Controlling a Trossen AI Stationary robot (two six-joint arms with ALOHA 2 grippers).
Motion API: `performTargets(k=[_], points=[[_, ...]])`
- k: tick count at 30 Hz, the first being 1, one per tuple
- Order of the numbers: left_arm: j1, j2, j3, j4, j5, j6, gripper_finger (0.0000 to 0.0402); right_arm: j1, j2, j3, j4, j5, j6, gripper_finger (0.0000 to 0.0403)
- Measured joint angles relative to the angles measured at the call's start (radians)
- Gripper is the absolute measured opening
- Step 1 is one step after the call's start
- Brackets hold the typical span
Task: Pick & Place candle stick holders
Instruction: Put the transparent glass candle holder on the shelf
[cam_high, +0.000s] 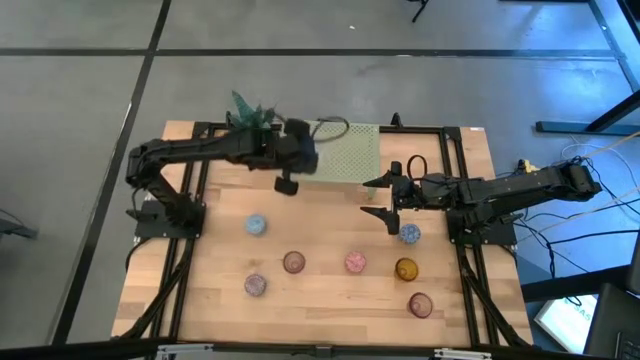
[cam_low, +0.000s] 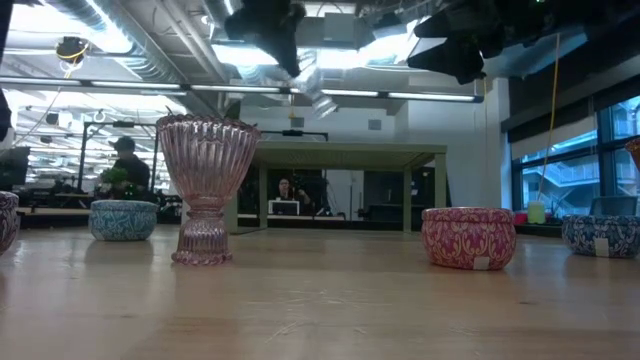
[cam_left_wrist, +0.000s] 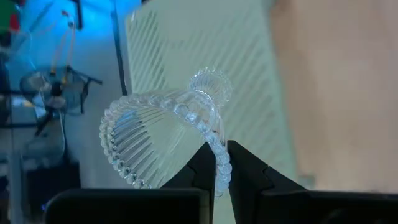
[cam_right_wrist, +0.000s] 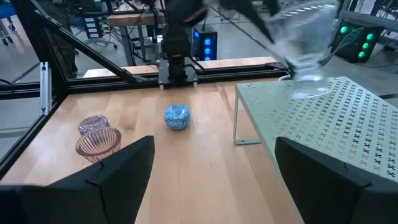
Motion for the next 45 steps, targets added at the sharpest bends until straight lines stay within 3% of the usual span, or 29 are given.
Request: performTargets(k=[15,27,40,45], points=[[0.284,0.012,-0.032,-0.049,0.055,0.001,0.0018,0.000,0.000,0.000,0.000,0.000,-0.001,0.0337],[0.300,0.011,-0.043,-0.094,0.056,0.137,0.0018,0.000,0.000,0.000,0.000,0.000,-0.050,0.0337],[0.311,0.035,-0.043,-0.103,0.045,0.174,0.0023,0.000,0.000,0.000,0.000,0.000,-0.050,0.0337],[0.300,0.067,-0.040,-0.116,-0.052,0.192,0.0023,0.000,0.000,0.000,0.000,0.000,-0.049,0.0337]])
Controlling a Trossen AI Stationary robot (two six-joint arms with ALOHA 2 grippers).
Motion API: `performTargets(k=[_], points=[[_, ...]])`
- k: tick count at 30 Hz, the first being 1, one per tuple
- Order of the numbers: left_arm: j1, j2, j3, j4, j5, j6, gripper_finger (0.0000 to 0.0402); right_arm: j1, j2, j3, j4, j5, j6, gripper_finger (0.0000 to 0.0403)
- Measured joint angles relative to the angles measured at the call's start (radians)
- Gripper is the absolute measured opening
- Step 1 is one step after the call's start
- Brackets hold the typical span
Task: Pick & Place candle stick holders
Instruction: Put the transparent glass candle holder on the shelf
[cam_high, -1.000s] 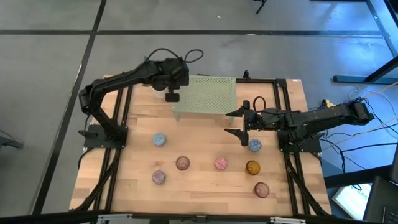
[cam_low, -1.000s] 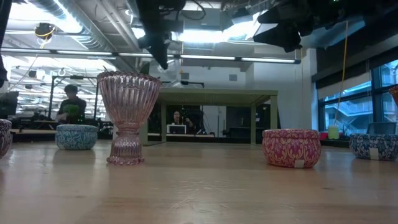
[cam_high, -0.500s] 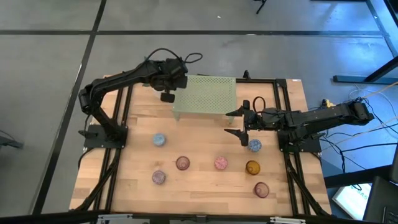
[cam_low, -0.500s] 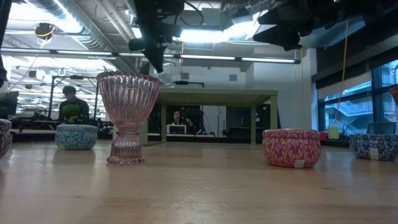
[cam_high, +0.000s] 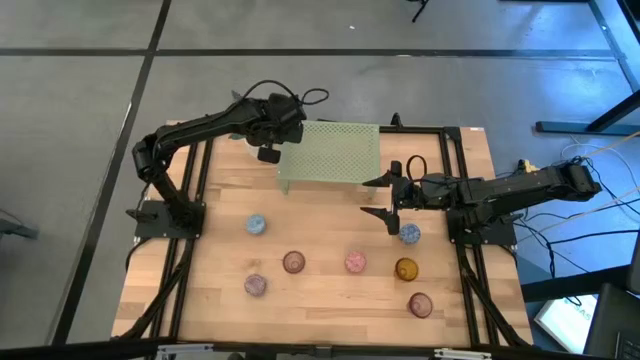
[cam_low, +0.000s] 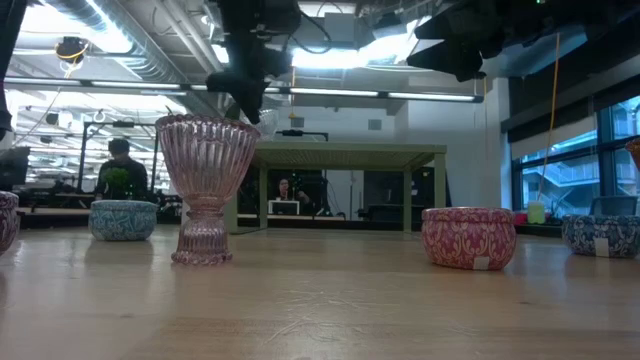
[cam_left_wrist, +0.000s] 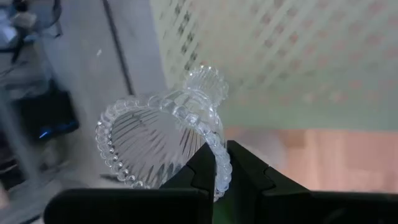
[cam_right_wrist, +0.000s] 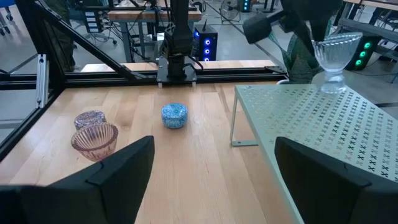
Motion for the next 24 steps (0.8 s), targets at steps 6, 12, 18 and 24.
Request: performTargets(k=[6,12,18,24], points=[[-0.018,0.003,-0.001,-0.006,-0.027,0.070,0.0023,0.000,0.000,0.000,0.000,0.000,0.000,0.0337],[-0.038,0.000,-0.001,-0.029,-0.006,0.149,0.0023,0.000,0.000,0.000,0.000,0.000,-0.003,0.0337],[-0.055,0.000,-0.001,-0.032,-0.011,0.215,0.0024,0.000,0.000,0.000,0.000,0.000,-0.003,0.0337],[-0.063,0.001,-0.002,-0.036,-0.015,0.149,0.0030,0.000,0.000,0.000,0.000,0.000,-0.004,0.0337]])
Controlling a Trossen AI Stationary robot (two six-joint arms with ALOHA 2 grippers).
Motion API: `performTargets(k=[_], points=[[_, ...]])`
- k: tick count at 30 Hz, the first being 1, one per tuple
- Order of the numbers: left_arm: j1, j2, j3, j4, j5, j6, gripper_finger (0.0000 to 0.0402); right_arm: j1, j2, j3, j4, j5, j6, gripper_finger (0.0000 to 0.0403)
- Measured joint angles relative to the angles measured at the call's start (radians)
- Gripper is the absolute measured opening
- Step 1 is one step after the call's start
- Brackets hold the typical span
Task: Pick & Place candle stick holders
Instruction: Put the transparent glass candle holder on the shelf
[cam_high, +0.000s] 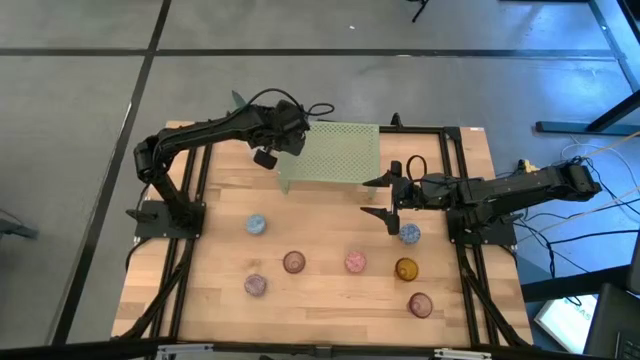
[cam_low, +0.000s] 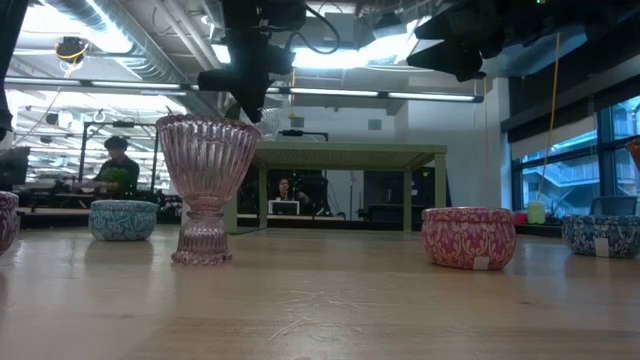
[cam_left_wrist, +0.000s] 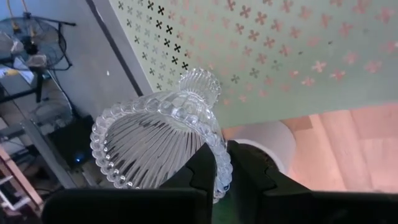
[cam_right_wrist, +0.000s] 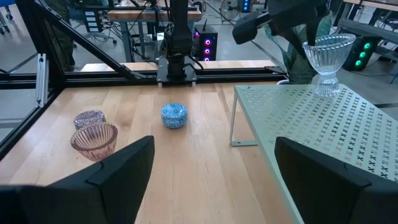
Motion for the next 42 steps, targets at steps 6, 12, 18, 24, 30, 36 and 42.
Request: performTargets(k=[6,12,18,24,30,36,42], points=[[-0.005,0.002,-0.002,-0.004,-0.003,-0.024,0.0042,0.000,0.000,0.000,0.000,0.000,0.000,0.0337],[-0.027,0.002,-0.002,-0.001,-0.018,0.083,0.0037,0.000,0.000,0.000,0.000,0.000,0.001,0.0337],[-0.063,0.002,-0.003,-0.006,-0.099,0.105,0.0033,0.000,0.000,0.000,0.000,0.000,0.003,0.0337],[-0.086,0.003,-0.004,-0.003,-0.136,0.096,0.0044,0.000,0.000,0.000,0.000,0.000,0.003,0.0337],[-0.083,0.003,-0.003,0.004,-0.122,0.046,0.0047,0.000,0.000,0.000,-0.001,0.000,0.003,0.0337],[-0.083,0.002,-0.003,0.004,-0.124,0.030,0.0047,0.000,0.000,0.000,-0.001,0.000,0.003,0.0337],[-0.083,0.002,-0.003,0.005,-0.151,0.023,0.0047,0.000,0.000,0.000,-0.001,0.000,0.003,0.0337]])
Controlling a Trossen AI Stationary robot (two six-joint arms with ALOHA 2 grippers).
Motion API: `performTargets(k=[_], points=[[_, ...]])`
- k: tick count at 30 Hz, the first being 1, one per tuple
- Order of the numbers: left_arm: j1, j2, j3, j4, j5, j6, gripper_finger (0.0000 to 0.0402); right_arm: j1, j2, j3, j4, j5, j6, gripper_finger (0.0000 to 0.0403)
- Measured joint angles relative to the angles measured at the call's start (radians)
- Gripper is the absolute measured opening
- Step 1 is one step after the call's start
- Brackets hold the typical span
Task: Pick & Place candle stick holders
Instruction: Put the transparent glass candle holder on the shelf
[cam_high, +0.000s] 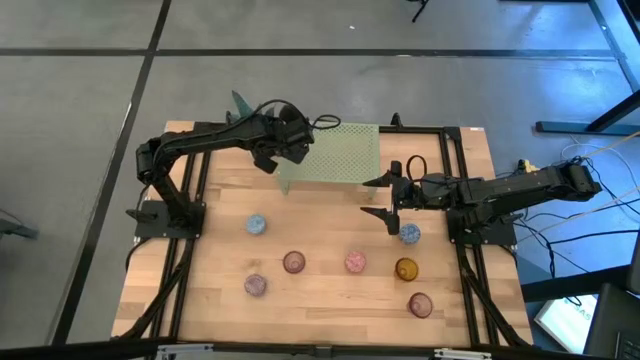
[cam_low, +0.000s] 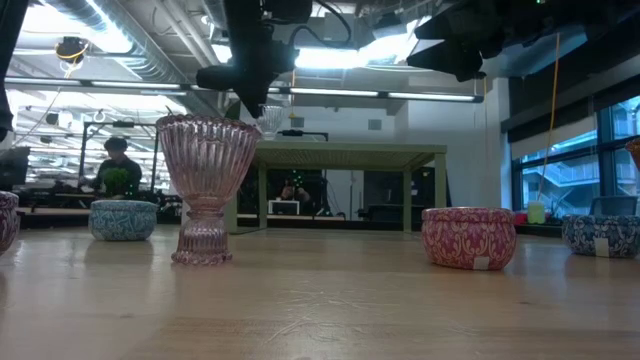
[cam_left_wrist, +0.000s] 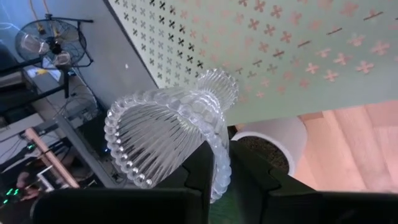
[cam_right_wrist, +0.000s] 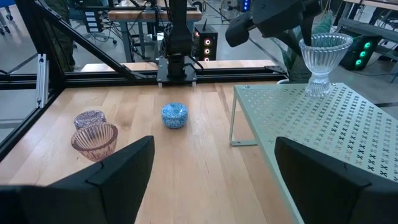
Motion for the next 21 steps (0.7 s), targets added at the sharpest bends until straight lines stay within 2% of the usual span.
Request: performTargets(k=[21], points=[[0.002,0.000,0.001,0.031,-0.016,0.000,0.0050,0.000,0.000,0.000,0.000,0.000,0.000,0.0337]])
